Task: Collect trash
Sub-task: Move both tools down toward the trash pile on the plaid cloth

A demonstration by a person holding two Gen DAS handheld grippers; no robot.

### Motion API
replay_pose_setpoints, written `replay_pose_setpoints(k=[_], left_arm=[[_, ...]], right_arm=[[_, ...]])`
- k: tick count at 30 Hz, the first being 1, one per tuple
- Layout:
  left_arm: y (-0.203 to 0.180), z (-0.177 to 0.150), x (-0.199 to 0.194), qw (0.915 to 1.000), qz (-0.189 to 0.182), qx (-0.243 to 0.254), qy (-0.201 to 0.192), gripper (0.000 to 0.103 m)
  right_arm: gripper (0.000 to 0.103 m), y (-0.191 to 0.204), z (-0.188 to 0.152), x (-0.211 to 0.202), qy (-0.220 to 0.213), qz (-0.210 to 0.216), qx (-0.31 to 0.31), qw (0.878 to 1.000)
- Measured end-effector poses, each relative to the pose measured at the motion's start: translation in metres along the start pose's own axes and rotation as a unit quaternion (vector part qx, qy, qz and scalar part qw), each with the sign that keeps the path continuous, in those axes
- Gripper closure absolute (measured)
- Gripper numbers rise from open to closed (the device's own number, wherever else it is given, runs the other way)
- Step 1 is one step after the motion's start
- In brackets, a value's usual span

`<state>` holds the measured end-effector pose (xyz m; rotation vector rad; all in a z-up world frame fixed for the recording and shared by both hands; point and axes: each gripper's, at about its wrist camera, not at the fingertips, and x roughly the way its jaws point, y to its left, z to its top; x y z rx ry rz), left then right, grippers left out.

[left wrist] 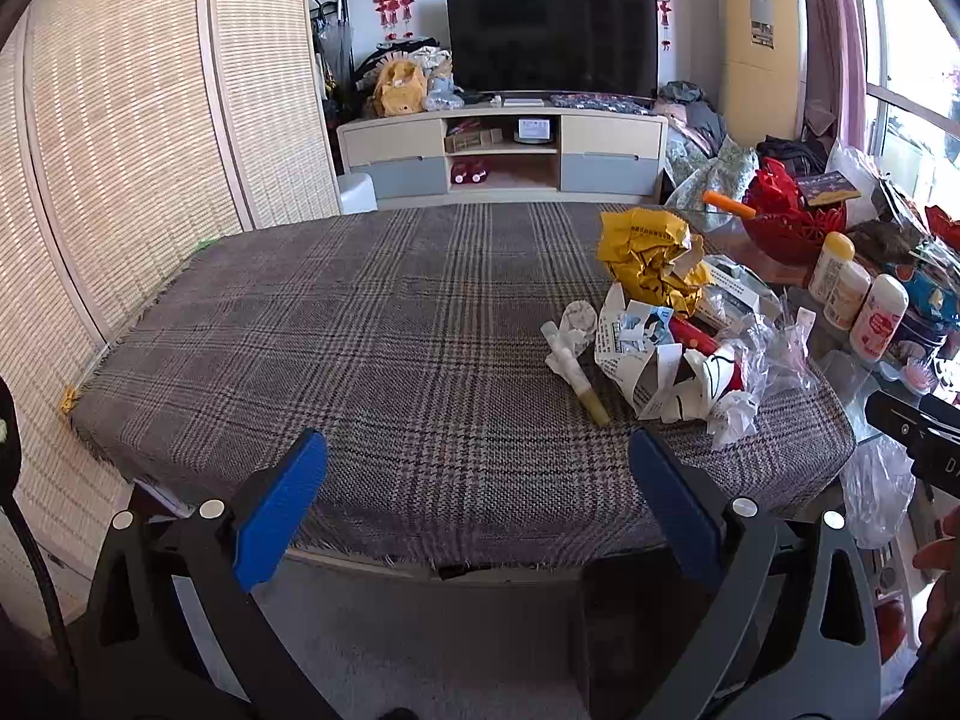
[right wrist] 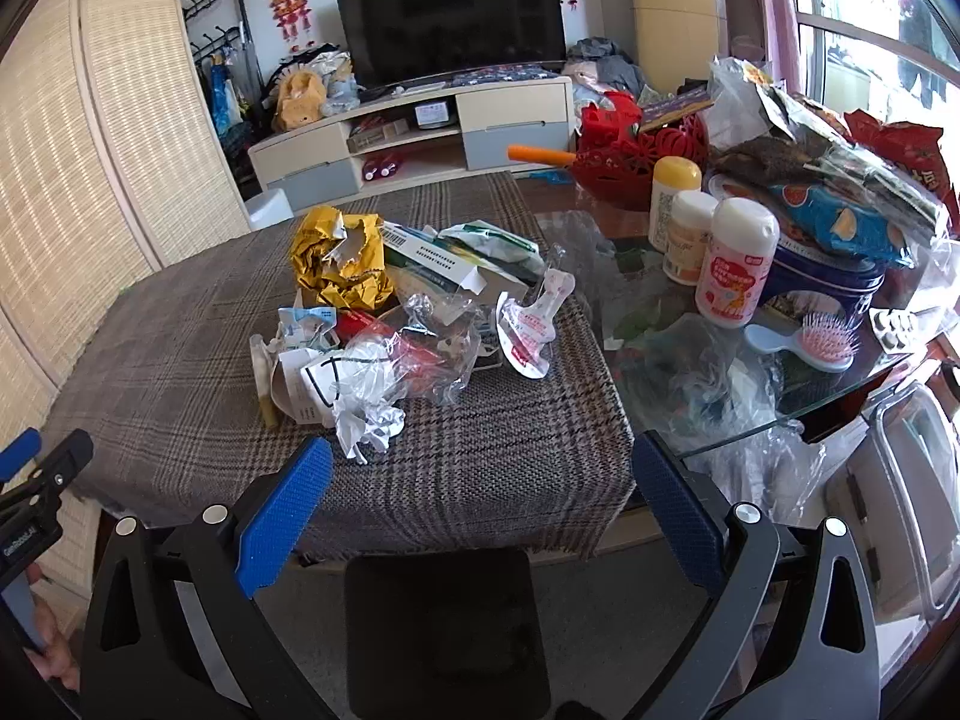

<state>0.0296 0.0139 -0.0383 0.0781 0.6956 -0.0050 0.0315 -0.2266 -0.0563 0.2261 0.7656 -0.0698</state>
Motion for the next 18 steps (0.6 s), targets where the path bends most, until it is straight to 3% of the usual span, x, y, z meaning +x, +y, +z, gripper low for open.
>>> replay_pose_setpoints(k=[9, 18], left_arm=[[-0.004, 0.001, 0.027, 0.9994, -0.009, 0.015, 0.029, 0.008], [-0.001, 0.019, 0.066, 0.9977, -0.018, 0.018, 0.063, 0.008]], right_arm=[[0.003, -0.003, 0.009, 0.031, 0.039, 0.003, -0.003, 0.999], [0.003, -0.018, 0.046, 0.050, 0.034, -0.012, 0.011, 0.999]])
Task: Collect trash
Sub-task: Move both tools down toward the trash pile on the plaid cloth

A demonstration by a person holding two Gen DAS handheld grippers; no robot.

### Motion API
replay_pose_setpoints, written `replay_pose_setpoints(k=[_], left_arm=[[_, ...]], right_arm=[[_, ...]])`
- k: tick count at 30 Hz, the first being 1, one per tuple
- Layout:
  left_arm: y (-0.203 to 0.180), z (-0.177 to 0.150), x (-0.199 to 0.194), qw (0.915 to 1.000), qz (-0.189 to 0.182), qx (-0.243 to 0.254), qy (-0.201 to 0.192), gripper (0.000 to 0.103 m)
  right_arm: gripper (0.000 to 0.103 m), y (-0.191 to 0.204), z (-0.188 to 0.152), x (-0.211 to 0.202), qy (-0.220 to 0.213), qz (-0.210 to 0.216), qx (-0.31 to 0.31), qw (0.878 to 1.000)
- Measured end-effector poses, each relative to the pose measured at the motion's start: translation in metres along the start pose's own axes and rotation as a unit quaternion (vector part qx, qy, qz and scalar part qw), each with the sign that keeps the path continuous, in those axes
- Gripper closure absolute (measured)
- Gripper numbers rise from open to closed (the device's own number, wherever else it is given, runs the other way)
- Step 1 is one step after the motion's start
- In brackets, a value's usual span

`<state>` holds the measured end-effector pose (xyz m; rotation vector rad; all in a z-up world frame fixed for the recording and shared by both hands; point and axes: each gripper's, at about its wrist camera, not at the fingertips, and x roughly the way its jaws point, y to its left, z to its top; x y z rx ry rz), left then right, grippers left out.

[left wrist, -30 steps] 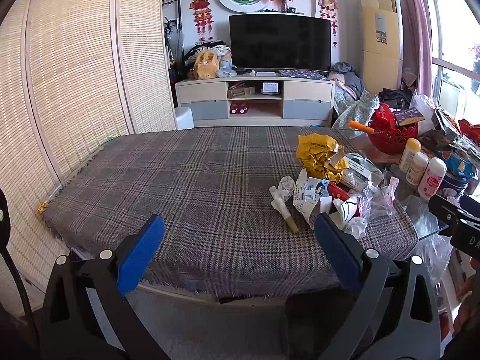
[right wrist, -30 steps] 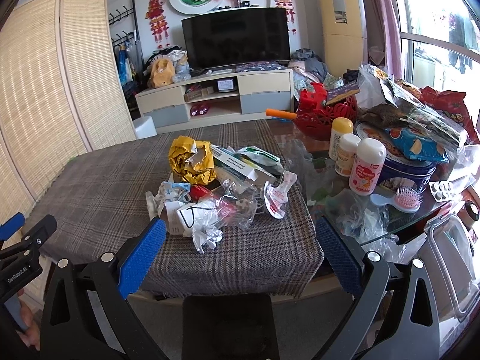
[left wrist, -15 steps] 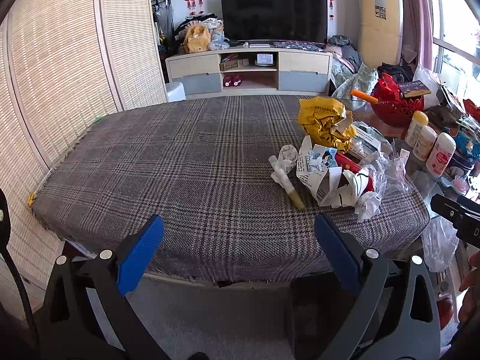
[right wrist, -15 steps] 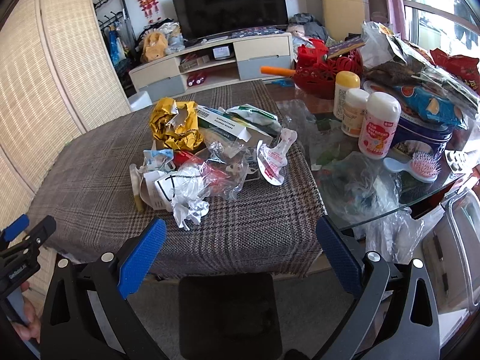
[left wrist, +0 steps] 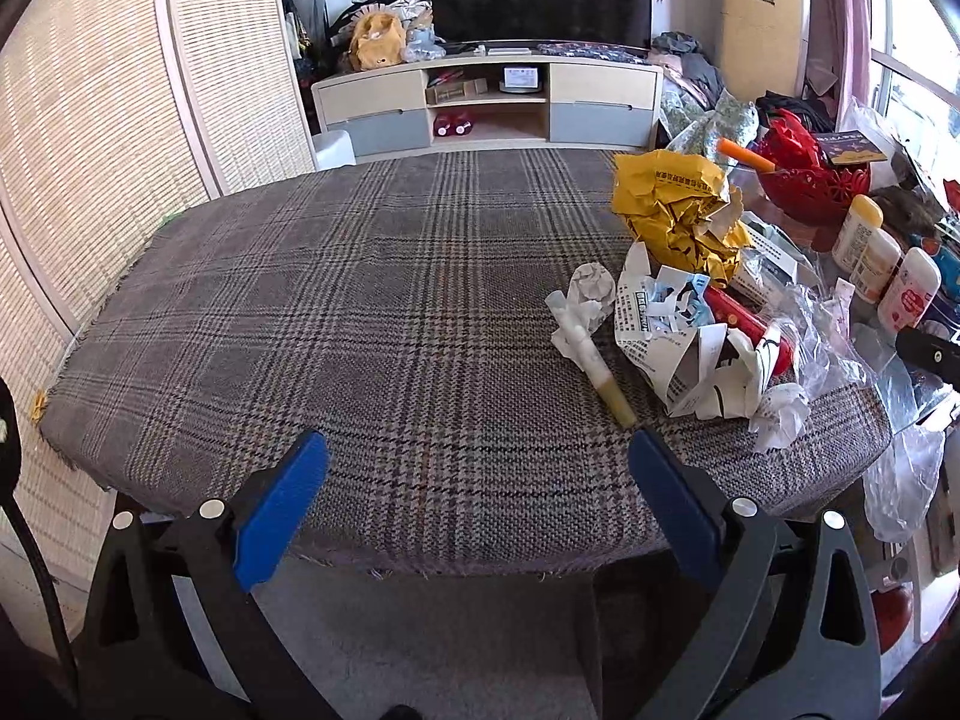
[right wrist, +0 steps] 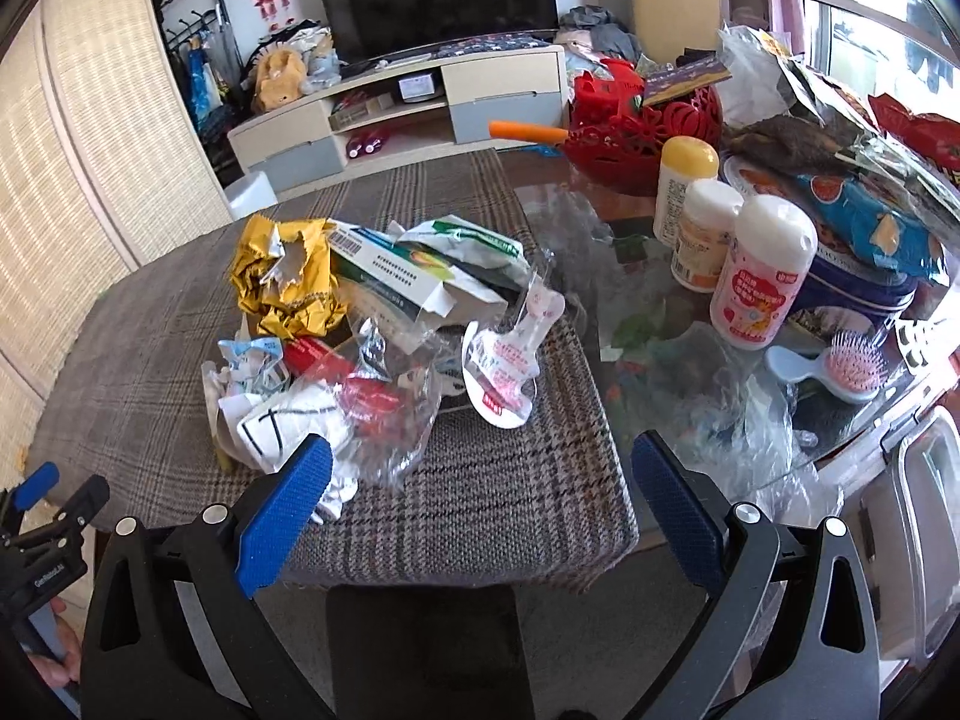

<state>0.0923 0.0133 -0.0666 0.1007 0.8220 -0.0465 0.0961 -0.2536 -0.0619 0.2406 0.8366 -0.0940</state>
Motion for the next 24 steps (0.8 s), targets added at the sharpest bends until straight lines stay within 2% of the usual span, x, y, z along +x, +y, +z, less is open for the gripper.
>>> replay_pose_setpoints(k=[3, 5, 6, 7, 8, 9, 11, 13, 19, 24], left_arm=[[-0.010, 0.014, 0.011, 0.9997, -0.017, 0.013, 0.007, 0.008], [-0.017, 0.024, 0.019, 0.9995, -0.024, 0.017, 0.011, 0.008], [-0.020, 0.029, 0.025, 0.9994, -0.029, 0.015, 0.015, 0.009], [-0.022, 0.033, 0.031, 0.9991, -0.036, 0.010, 0.021, 0.009], [-0.023, 0.036, 0.036, 0.9987, -0.042, 0.007, 0.028, 0.014], [-0.024, 0.040, 0.042, 0.9982, -0.048, 0.005, 0.035, 0.017], [-0.024, 0.045, 0.054, 0.9967, -0.061, -0.004, 0.052, 0.030], [-0.023, 0.046, 0.064, 0.9951, -0.073, -0.012, 0.066, 0.038], [-0.028, 0.045, 0.081, 0.9929, -0.086, -0.012, 0.081, 0.050], [-0.032, 0.045, 0.089, 0.9920, -0.092, -0.010, 0.085, 0.051]], right_arm=[[0.008, -0.004, 0.018, 0.008, 0.004, 0.015, 0.015, 1.000], [0.020, -0.009, 0.029, 0.018, 0.015, 0.023, 0.029, 0.999], [0.022, -0.013, 0.035, 0.023, 0.022, 0.024, 0.038, 0.999], [0.030, -0.018, 0.039, 0.030, 0.030, 0.028, 0.049, 0.998], [0.037, -0.022, 0.043, 0.036, 0.039, 0.031, 0.060, 0.997], [0.039, -0.027, 0.045, 0.043, 0.047, 0.036, 0.072, 0.996], [0.052, -0.034, 0.048, 0.056, 0.064, 0.050, 0.092, 0.993], [0.057, -0.039, 0.048, 0.070, 0.080, 0.063, 0.109, 0.989], [0.061, -0.045, 0.053, 0.087, 0.075, 0.041, 0.125, 0.988], [0.064, -0.049, 0.054, 0.090, 0.077, 0.045, 0.129, 0.988]])
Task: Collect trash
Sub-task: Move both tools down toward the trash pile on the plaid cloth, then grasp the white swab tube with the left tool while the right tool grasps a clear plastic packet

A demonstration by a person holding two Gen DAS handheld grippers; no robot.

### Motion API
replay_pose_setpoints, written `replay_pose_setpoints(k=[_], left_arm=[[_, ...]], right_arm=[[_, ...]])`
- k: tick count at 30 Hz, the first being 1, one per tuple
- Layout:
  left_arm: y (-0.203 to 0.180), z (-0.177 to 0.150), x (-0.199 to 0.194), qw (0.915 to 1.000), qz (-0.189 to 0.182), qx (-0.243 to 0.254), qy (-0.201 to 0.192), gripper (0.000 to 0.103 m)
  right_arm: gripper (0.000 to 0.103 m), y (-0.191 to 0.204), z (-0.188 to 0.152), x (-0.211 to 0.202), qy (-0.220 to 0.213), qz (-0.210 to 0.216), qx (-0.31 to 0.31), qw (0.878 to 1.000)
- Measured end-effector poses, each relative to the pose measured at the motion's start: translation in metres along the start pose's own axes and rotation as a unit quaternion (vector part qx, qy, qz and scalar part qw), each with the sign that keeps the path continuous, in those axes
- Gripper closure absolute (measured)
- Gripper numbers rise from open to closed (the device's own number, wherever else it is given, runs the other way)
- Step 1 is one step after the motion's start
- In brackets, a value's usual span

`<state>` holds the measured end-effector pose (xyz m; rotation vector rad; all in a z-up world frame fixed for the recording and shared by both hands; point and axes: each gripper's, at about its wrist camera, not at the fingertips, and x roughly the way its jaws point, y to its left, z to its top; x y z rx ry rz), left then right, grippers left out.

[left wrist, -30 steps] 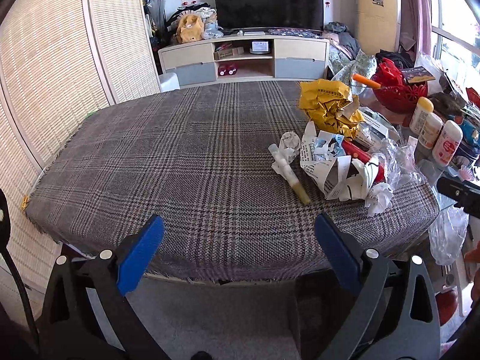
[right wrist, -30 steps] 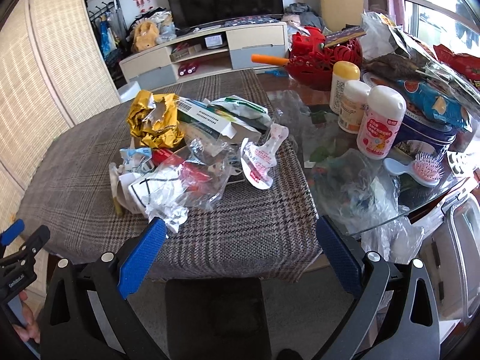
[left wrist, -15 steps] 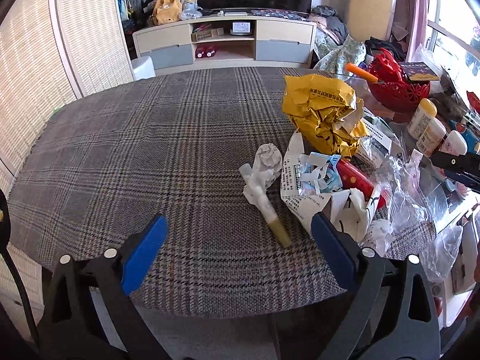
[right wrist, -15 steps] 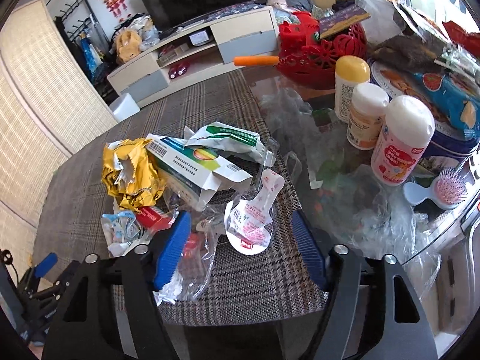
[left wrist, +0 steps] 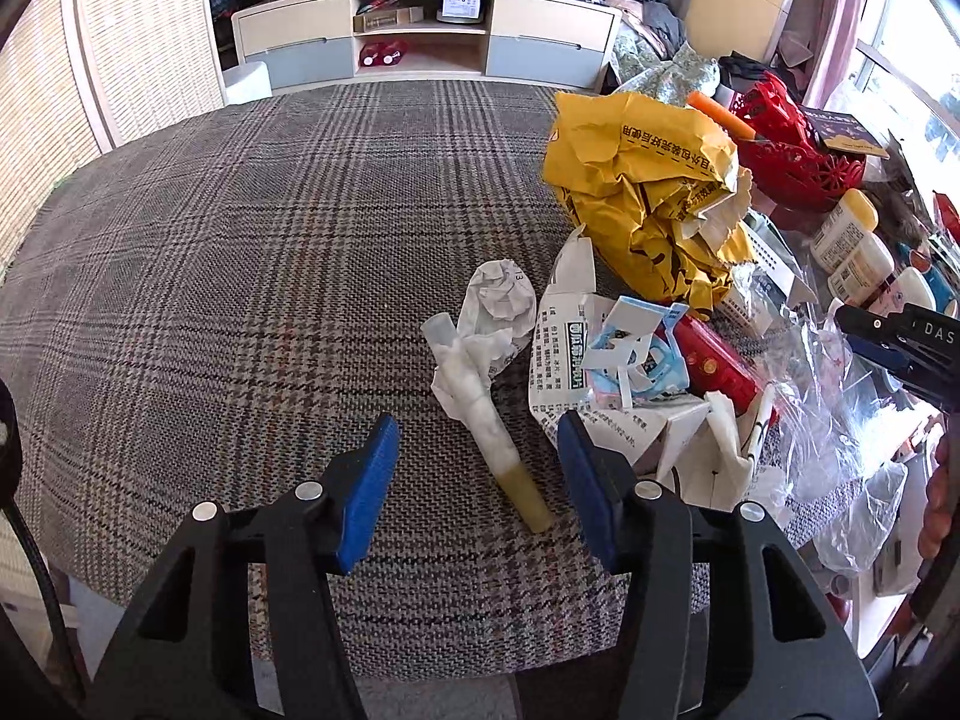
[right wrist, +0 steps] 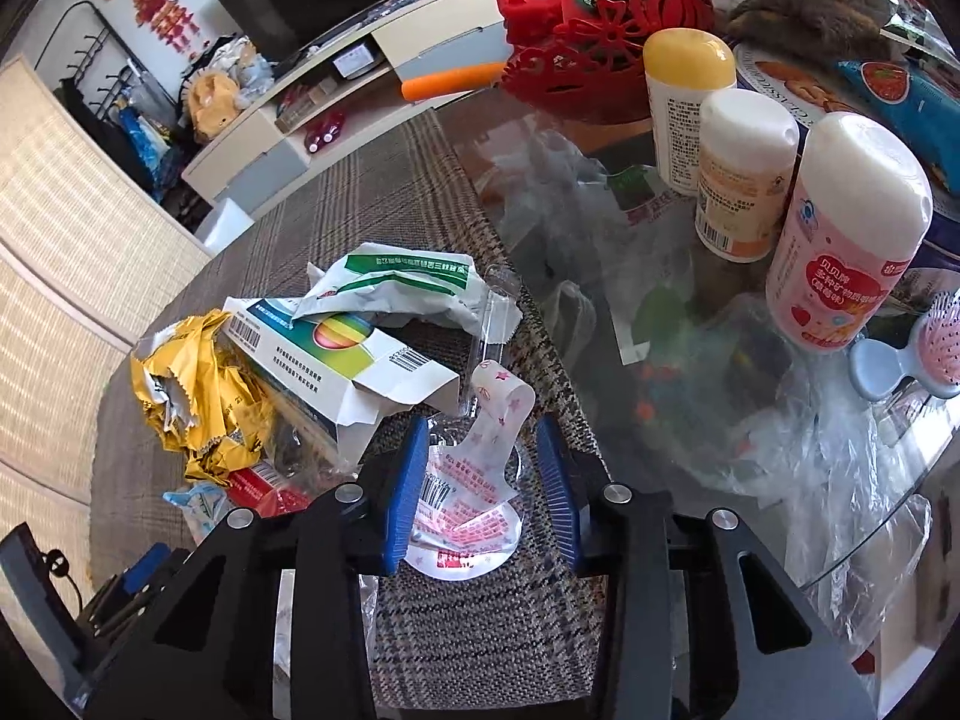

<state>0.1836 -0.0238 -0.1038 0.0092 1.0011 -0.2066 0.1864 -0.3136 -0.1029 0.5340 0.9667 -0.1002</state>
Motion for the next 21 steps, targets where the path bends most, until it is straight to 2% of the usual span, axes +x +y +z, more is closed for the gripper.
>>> replay_pose_setpoints(k=[6, 11, 15, 16, 18, 21], left_arm=[[0.001, 0.003, 0.012, 0.9998, 0.014, -0.008, 0.012, 0.055], [0.012, 0.005, 0.018, 0.9990, 0.010, -0.042, 0.015, 0.057], [0.011, 0.004, 0.030, 0.9987, -0.001, -0.040, 0.031, 0.058], [0.010, 0.004, 0.034, 0.9986, -0.005, -0.039, 0.035, 0.062], [0.005, 0.004, 0.037, 0.9990, 0.003, -0.030, 0.033, 0.063], [0.004, 0.005, 0.038, 0.9989, -0.002, -0.033, 0.033, 0.063]], right_arm=[[0.066, -0.002, 0.002, 0.004, 0.005, 0.004, -0.001, 1.000], [0.067, -0.001, 0.003, 0.005, 0.003, 0.008, -0.002, 1.000], [0.069, -0.001, 0.004, 0.008, 0.008, 0.006, -0.003, 1.000], [0.070, -0.002, 0.003, 0.010, 0.011, 0.004, -0.002, 1.000], [0.071, -0.004, 0.001, 0.015, 0.017, 0.004, 0.000, 1.000], [0.077, -0.005, 0.000, 0.023, 0.029, 0.009, 0.001, 1.000]])
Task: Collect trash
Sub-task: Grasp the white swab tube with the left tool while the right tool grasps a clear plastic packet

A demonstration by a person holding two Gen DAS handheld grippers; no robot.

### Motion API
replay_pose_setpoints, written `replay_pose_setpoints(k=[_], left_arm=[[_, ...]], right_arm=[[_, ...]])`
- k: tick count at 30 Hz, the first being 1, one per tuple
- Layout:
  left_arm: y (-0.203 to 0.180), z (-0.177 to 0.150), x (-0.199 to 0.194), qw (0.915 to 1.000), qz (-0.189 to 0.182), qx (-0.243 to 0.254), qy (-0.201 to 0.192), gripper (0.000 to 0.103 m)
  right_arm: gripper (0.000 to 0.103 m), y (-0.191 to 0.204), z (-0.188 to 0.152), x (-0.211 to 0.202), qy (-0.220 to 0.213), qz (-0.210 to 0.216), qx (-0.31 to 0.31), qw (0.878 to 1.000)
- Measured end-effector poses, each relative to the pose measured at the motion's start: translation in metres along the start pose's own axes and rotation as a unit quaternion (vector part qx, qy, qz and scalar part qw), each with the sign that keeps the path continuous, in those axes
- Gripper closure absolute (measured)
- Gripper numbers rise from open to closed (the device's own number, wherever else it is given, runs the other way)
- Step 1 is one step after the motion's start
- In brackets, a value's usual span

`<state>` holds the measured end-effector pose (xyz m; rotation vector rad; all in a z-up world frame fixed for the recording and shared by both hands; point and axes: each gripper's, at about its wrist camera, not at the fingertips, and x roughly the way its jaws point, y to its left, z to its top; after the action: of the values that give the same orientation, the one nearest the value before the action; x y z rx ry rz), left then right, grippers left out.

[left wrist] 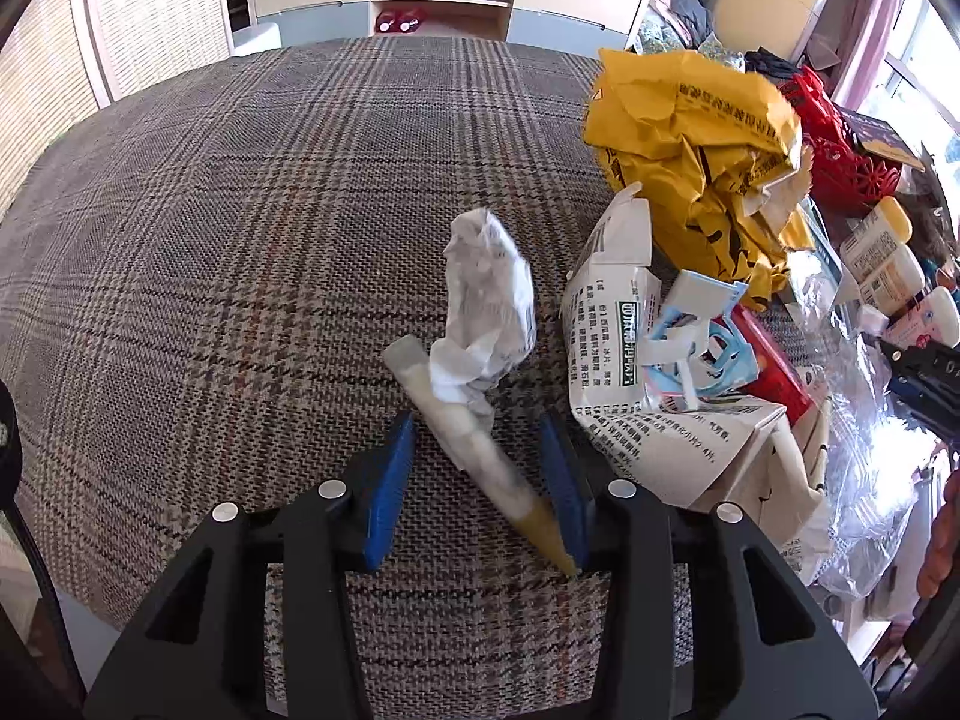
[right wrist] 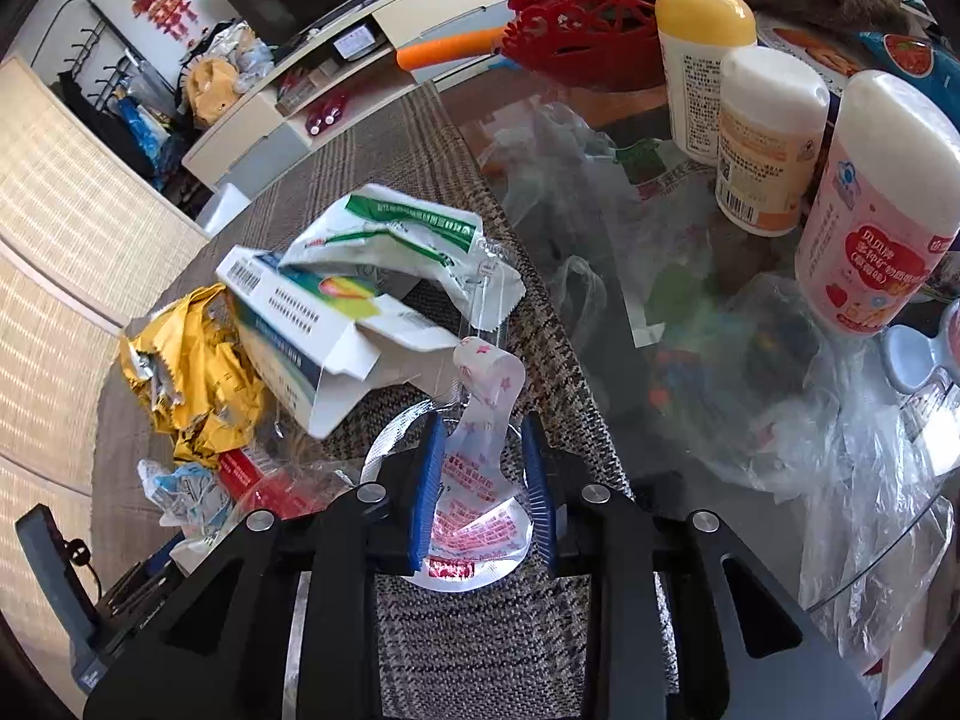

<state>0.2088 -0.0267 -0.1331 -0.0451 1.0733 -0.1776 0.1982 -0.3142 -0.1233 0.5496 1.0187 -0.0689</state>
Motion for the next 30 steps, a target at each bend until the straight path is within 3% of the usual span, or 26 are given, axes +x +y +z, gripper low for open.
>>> replay_pose_setpoints(k=[7, 10, 14, 22, 30], left_arm=[[-0.007, -0.007, -0.006, 0.9995, 0.007, 0.008, 0.028, 0.066], [-0.015, -0.014, -0.006, 0.9994, 0.020, 0.021, 0.021, 0.066], [-0.016, -0.016, -0.006, 0.9993, 0.026, 0.025, 0.014, 0.084], [-0.002, -0.016, -0.014, 0.9990, 0.039, 0.019, 0.006, 0.091], [0.010, -0.009, -0.077, 0.9971, 0.039, 0.010, -0.065, 0.092]], right_arm=[[0.088, 0.000, -0.003, 0.007, 0.008, 0.001, -0.005, 1.000], [0.097, 0.000, -0.004, 0.006, 0.003, -0.001, -0.008, 1.000], [0.101, 0.003, -0.003, -0.003, -0.012, -0.010, -0.017, 1.000], [0.101, 0.008, 0.003, -0.038, -0.062, -0.002, -0.027, 0.998], [0.101, 0.023, 0.004, -0.077, -0.105, 0.012, -0.050, 0.993]])
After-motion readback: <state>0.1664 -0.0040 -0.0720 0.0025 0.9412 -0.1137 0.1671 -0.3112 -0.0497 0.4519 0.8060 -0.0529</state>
